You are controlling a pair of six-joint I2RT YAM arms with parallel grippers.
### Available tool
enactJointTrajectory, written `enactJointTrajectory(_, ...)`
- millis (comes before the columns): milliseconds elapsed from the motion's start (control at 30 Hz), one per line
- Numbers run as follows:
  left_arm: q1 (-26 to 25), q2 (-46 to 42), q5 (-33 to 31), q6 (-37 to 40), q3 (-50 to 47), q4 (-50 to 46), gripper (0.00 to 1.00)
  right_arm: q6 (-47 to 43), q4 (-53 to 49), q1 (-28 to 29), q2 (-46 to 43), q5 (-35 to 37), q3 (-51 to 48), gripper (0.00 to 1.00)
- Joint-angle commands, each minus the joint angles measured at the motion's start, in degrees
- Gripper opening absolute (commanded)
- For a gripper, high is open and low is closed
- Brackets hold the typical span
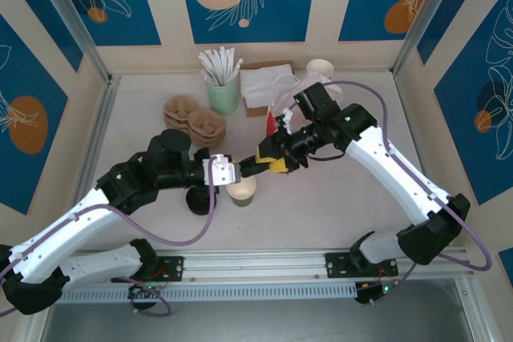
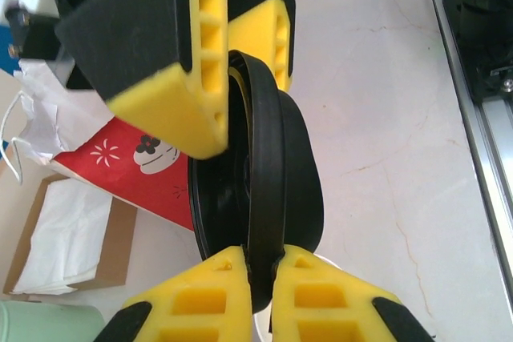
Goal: Pack the takeout coffee
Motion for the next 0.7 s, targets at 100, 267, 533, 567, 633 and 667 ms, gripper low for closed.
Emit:
enactJointTrajectory(100,0.3,-1.0,-1.4,-8.0,-1.2,0.2,0.06,-1.2,-0.3,-2.4,-4.6,-0.2,-2.1,0.43)
enactJointTrajectory(267,1.0,-1.1,-2.3,-12.8,-0.7,0.4,0.06,-1.9,-0.9,-3.7,-7.4,1.5,-3.9,0.48)
enactJointTrajectory(533,3.2,1.2,-2.2,-23.6,2.2,-3.4,0.03,-1.7,1.2,-2.8,-13.3,6.8,-6.2,0.49)
enactJointTrajectory(567,3.6,1.0,-2.2,-24.9,2.0,-3.4,0.03,-1.0,2.8,-2.4,-14.4,7.3,-7.5,0.49)
enactJointTrajectory(633,4.5,0.1,-2.5,-26.9,1.2,-3.1,0.03,0.6,6.0,-1.9,-16.2,7.4,-10.3,0.49)
enactJointTrajectory(667,5.2,-0.6,-2.6,-27.9,0.7,-3.0,0.03,1.2,7.4,-1.4,-17.0,7.5,-11.7,0.49)
